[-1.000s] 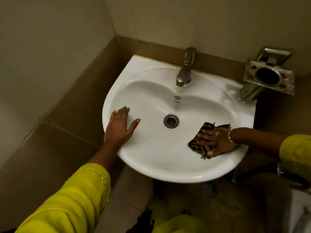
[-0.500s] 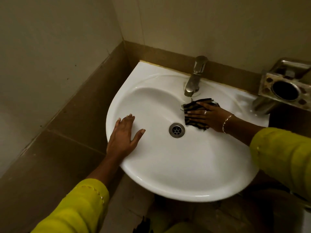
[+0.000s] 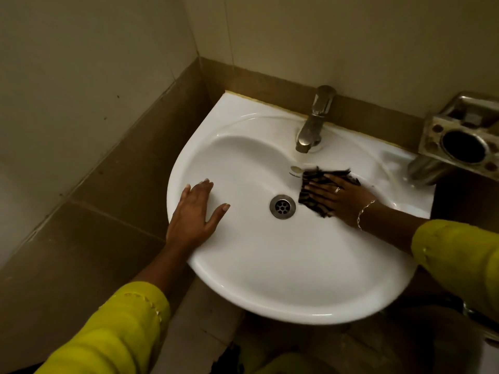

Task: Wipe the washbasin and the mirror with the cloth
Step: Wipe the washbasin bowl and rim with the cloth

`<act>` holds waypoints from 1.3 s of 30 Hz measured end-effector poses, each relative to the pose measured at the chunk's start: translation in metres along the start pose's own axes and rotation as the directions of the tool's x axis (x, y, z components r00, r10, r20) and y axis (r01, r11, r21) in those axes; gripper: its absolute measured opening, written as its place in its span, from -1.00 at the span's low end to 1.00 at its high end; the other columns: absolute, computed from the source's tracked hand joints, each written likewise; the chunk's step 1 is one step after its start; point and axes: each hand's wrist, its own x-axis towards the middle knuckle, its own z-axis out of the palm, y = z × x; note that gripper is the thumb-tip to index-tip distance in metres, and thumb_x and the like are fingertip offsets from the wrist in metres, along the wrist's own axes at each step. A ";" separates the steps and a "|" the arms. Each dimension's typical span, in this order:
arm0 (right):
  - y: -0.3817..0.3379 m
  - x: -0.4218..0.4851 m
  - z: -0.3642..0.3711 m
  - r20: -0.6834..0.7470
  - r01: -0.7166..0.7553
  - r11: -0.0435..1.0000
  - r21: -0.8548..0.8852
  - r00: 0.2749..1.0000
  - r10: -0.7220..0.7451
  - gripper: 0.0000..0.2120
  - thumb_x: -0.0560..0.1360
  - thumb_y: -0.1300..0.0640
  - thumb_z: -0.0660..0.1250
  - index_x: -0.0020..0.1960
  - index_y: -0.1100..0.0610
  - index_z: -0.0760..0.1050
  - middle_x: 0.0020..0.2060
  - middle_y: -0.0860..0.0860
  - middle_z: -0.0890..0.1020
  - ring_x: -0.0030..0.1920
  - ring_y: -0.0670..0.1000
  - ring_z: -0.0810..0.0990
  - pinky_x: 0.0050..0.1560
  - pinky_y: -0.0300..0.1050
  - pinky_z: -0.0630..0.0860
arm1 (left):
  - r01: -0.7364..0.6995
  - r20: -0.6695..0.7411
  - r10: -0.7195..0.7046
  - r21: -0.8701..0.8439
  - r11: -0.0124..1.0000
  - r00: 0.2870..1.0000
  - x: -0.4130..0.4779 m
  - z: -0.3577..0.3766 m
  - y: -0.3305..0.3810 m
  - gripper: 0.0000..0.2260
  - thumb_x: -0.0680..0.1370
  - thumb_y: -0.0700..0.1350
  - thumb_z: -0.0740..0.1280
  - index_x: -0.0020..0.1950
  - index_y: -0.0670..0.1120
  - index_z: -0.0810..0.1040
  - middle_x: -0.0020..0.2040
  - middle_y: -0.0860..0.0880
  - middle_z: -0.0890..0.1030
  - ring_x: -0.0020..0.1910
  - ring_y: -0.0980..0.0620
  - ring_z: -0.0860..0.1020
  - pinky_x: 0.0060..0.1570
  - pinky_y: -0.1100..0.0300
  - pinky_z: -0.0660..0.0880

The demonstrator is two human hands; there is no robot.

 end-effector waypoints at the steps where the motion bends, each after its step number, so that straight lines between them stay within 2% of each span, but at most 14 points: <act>1: -0.004 -0.004 -0.003 0.034 -0.031 0.997 0.076 0.999 0.028 -0.42 0.22 -0.09 0.51 0.21 0.02 0.54 0.19 0.01 0.60 0.22 0.01 0.56 0.34 0.05 0.34 | 0.001 -0.003 -0.001 0.005 1.000 1.000 0.000 0.000 0.001 -0.07 0.39 0.47 -0.22 0.39 -0.22 0.32 0.41 -0.20 0.39 0.42 -0.10 0.31 0.46 0.12 0.00; 3: -0.016 -0.012 0.003 0.081 -0.063 0.983 0.172 0.995 0.050 -0.34 0.38 -0.21 0.35 0.39 0.06 0.33 0.37 0.12 0.41 0.39 0.10 0.37 0.47 0.09 0.07 | -0.003 -0.005 0.003 0.013 1.000 1.000 0.000 -0.001 0.001 -0.06 0.39 0.47 -0.23 0.39 -0.23 0.32 0.40 -0.21 0.39 0.42 -0.11 0.32 0.47 0.09 0.02; 5: -0.030 -0.021 0.010 0.309 -0.098 0.949 0.298 0.951 0.001 -0.34 0.55 -0.23 0.01 0.51 0.03 -0.13 0.53 0.10 -0.03 0.52 0.15 -0.07 0.47 0.14 -0.25 | -0.015 -0.002 0.015 0.024 1.000 1.000 0.000 -0.001 0.002 -0.05 0.39 0.47 -0.23 0.38 -0.24 0.32 0.40 -0.22 0.39 0.41 -0.12 0.33 0.48 0.04 0.04; 8: -0.043 -0.029 0.006 0.412 -0.090 0.896 0.435 0.905 -0.110 -0.38 0.56 -0.23 -0.16 0.50 -0.01 -0.29 0.52 0.06 -0.21 0.51 0.15 -0.25 0.45 0.16 -0.28 | -0.027 0.009 0.027 0.036 0.999 1.000 0.002 -0.001 0.003 -0.06 0.39 0.47 -0.21 0.39 -0.25 0.31 0.40 -0.23 0.38 0.42 -0.11 0.32 0.49 0.04 0.03; 10: -0.054 -0.031 -0.008 0.427 -0.046 0.844 0.535 0.876 -0.224 -0.27 0.44 -0.34 -0.41 0.50 0.02 -0.31 0.52 0.07 -0.24 0.50 0.16 -0.27 0.45 0.19 -0.24 | -0.032 0.015 0.031 0.049 0.998 0.999 0.001 -0.001 0.003 -0.10 0.40 0.45 -0.12 0.40 -0.25 0.30 0.41 -0.23 0.37 0.43 -0.11 0.30 0.49 0.04 0.02; 12: -0.068 -0.032 -0.025 0.371 0.018 0.757 0.654 0.864 -0.341 0.05 0.12 -0.44 -0.64 0.50 0.06 -0.31 0.50 0.07 -0.27 0.49 0.14 -0.29 0.46 0.18 -0.20 | -0.034 0.014 0.033 0.065 0.997 0.999 0.001 -0.001 0.004 -0.18 0.42 0.35 -0.05 0.41 -0.25 0.28 0.43 -0.22 0.35 0.44 -0.09 0.28 0.50 0.04 0.00; 13: -0.078 -0.028 -0.031 0.322 0.048 0.703 0.710 0.865 -0.384 0.06 0.13 -0.47 -0.62 0.50 0.07 -0.31 0.49 0.05 -0.28 0.48 0.11 -0.31 0.48 0.17 -0.21 | -0.036 0.016 0.035 0.072 0.997 0.999 0.001 -0.001 0.004 -0.20 0.42 0.33 -0.05 0.41 -0.25 0.28 0.43 -0.22 0.34 0.45 -0.08 0.27 0.50 0.03 -0.02; 14: -0.090 -0.024 -0.037 0.262 0.070 0.643 0.763 0.875 -0.407 -0.06 0.29 -0.46 -0.49 0.50 0.09 -0.30 0.48 0.04 -0.29 0.47 0.09 -0.33 0.48 0.17 -0.23 | -0.040 0.015 0.039 0.080 0.996 0.999 0.001 -0.001 0.003 -0.21 0.42 0.32 -0.05 0.41 -0.25 0.28 0.44 -0.21 0.34 0.46 -0.07 0.26 0.51 0.02 -0.04; 16: -0.108 -0.010 -0.049 0.157 0.071 0.489 0.869 0.899 -0.409 -0.35 0.58 -0.20 -0.13 0.49 0.11 -0.29 0.50 0.10 -0.27 0.47 0.11 -0.35 0.48 0.17 -0.26 | -0.050 0.004 0.049 0.082 0.995 0.999 0.001 -0.001 0.004 -0.22 0.42 0.31 -0.05 0.41 -0.24 0.28 0.44 -0.20 0.34 0.46 -0.06 0.25 0.51 0.00 -0.07; 20: -0.134 0.031 -0.069 -0.039 0.160 0.331 0.930 0.938 -0.345 -0.39 0.62 0.01 0.05 0.49 0.13 -0.24 0.50 0.15 -0.22 0.47 0.11 -0.36 0.46 0.06 -0.35 | -0.057 -0.018 0.058 0.041 0.998 0.998 0.000 -0.001 0.000 -0.25 0.44 0.29 -0.03 0.41 -0.23 0.28 0.45 -0.20 0.32 0.47 -0.06 0.24 0.51 0.01 -0.08; 24: -0.141 0.086 -0.086 -0.145 0.218 0.396 0.892 0.968 -0.207 -0.36 0.60 -0.02 0.08 0.50 0.17 -0.20 0.51 0.19 -0.17 0.49 0.19 -0.28 0.49 0.14 -0.24 | -0.058 -0.029 0.058 0.020 0.998 0.998 0.000 0.000 -0.002 -0.30 0.48 0.25 0.03 0.42 -0.23 0.26 0.45 -0.21 0.30 0.47 -0.08 0.22 0.51 0.02 -0.08; 28: -0.130 0.141 -0.091 -0.194 0.224 0.560 0.798 0.974 -0.114 -0.42 0.59 -0.08 0.04 0.52 0.13 -0.02 0.53 0.15 -0.03 0.52 0.19 -0.13 0.49 0.17 -0.12 | -0.063 -0.026 0.063 0.002 0.998 0.998 0.002 0.000 -0.003 -0.25 0.46 0.31 0.01 0.41 -0.25 0.27 0.44 -0.24 0.31 0.47 -0.11 0.23 0.50 0.01 -0.06; 33: -0.100 0.195 -0.090 -0.135 -0.010 0.736 0.677 0.981 0.137 -0.35 0.58 -0.14 -0.02 0.51 0.11 -0.21 0.51 0.19 -0.16 0.50 0.22 -0.23 0.44 0.20 -0.28 | -0.039 -0.038 0.039 -0.016 0.999 0.999 0.002 0.000 -0.003 -0.27 0.45 0.27 0.01 0.43 -0.24 0.23 0.45 -0.21 0.31 0.48 -0.08 0.21 0.50 0.05 -0.08; 39: -0.069 0.208 -0.075 -0.124 -0.140 0.752 0.644 0.951 0.283 -0.33 0.55 -0.18 0.02 0.51 0.07 -0.17 0.52 0.18 -0.07 0.51 0.22 -0.14 0.44 0.20 -0.27 | -0.039 -0.035 0.038 -0.019 0.999 0.999 0.002 0.001 -0.002 -0.27 0.45 0.29 0.01 0.45 -0.19 0.21 0.47 -0.17 0.29 0.49 -0.05 0.18 0.49 0.10 -0.11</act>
